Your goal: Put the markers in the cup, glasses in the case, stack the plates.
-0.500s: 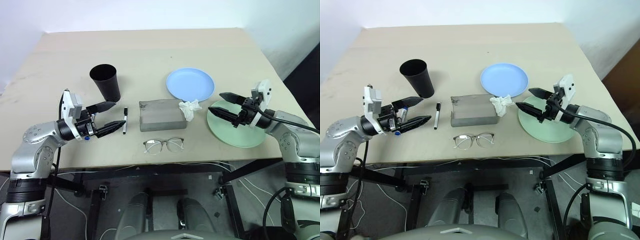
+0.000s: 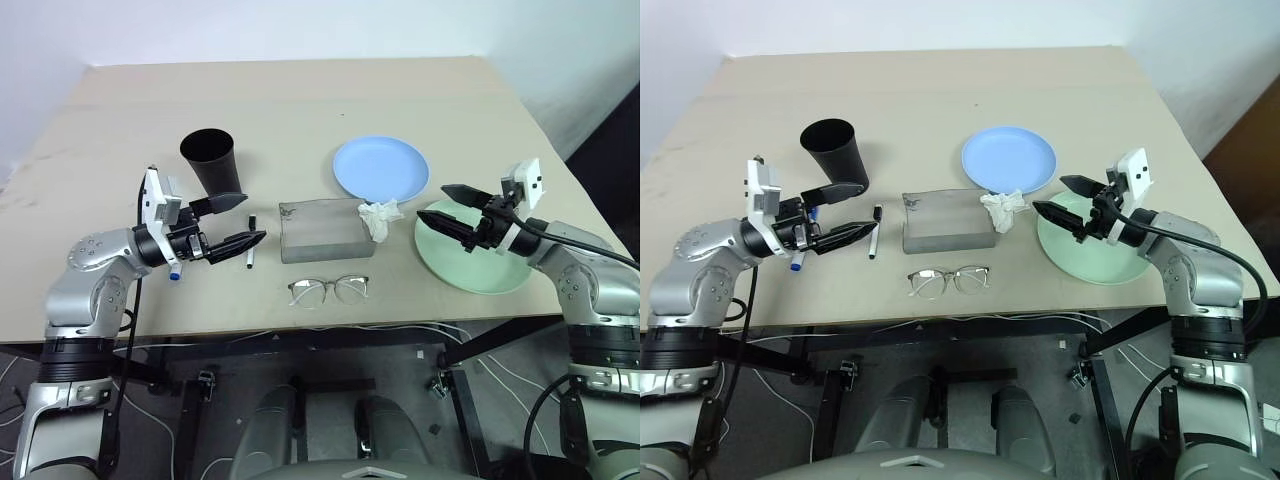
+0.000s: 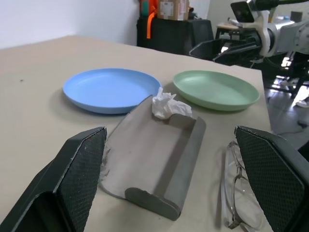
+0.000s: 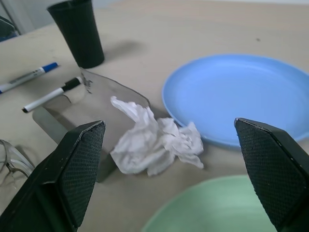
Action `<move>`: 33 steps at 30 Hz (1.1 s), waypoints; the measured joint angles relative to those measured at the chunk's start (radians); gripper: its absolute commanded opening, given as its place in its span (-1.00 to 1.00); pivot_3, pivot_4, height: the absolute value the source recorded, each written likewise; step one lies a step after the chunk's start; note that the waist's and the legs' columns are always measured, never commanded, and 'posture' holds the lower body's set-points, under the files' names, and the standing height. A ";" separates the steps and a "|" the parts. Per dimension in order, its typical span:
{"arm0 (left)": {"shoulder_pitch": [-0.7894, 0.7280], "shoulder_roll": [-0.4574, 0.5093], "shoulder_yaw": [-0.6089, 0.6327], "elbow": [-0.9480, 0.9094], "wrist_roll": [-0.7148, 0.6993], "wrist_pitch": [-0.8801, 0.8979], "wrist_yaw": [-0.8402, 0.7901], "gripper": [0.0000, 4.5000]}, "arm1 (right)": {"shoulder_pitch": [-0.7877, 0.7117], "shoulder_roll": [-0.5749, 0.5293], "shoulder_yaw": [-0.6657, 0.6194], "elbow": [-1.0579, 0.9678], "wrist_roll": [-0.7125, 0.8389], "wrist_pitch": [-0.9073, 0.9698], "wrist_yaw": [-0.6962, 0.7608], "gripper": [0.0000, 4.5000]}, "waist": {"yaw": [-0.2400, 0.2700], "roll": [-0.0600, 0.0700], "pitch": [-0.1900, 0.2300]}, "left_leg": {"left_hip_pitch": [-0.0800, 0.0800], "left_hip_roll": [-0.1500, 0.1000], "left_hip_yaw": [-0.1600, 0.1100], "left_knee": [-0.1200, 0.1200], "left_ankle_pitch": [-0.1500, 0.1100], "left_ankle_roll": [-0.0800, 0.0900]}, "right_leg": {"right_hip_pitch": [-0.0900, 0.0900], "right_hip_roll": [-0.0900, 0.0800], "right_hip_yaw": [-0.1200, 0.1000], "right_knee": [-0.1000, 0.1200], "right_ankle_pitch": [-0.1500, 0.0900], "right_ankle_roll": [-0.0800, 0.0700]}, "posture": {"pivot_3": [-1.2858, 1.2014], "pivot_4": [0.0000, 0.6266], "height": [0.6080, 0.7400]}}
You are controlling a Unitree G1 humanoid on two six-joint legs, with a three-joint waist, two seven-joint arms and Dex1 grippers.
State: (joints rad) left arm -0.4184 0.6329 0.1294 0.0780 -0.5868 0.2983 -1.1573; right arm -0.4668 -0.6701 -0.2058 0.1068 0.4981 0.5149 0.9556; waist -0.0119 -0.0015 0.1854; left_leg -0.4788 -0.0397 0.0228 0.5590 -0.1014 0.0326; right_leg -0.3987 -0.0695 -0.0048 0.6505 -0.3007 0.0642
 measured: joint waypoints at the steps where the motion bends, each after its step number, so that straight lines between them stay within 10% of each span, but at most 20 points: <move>1: -0.001 -0.006 -0.002 0.003 0.006 -0.003 -0.003 0.97 | 0.013 -0.015 0.000 -0.018 0.004 0.025 0.003 1.00 | 0.001 0.000 0.000 | 0.000 0.000 0.000 0.000 0.000 0.000 | 0.000 0.000 0.000 0.000 0.000 0.000 | 0.03 -0.52 0.81; 11: -0.065 -0.077 -0.071 0.104 0.076 -0.055 -0.028 0.97 | 0.080 -0.204 0.066 -0.187 0.074 0.390 0.017 1.00 | 0.000 -0.001 -0.001 | 0.000 0.000 0.008 0.002 -0.002 0.004 | 0.001 -0.013 -0.007 0.000 0.002 0.003 | 0.03 -0.52 0.81; 20: -0.132 -0.135 -0.117 0.215 0.151 -0.165 -0.063 0.97 | 0.092 -0.221 0.232 -0.151 -0.068 0.329 -0.010 1.00 | 0.000 -0.002 -0.001 | 0.000 0.000 0.010 0.004 -0.003 0.005 | 0.001 -0.014 -0.007 0.000 0.003 0.006 | 0.03 -0.52 0.81; 33: -0.154 -0.169 -0.122 0.276 0.187 -0.246 -0.061 1.00 | 0.093 -0.252 0.248 -0.154 -0.139 0.267 0.001 -0.94 | 0.001 -0.002 -0.001 | 0.000 0.000 0.011 0.009 -0.004 0.007 | 0.001 -0.018 -0.010 -0.001 0.008 0.009 | 0.03 -0.52 0.81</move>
State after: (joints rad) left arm -0.5722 0.4643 0.0078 0.3535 -0.3997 0.0525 -1.2185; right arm -0.3740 -0.9226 0.0424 -0.0474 0.3588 0.7819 0.9569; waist -0.0113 -0.0034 0.1846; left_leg -0.4784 -0.0396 0.0334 0.5677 -0.1051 0.0392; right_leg -0.3977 -0.0872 -0.0145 0.6493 -0.2927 0.0728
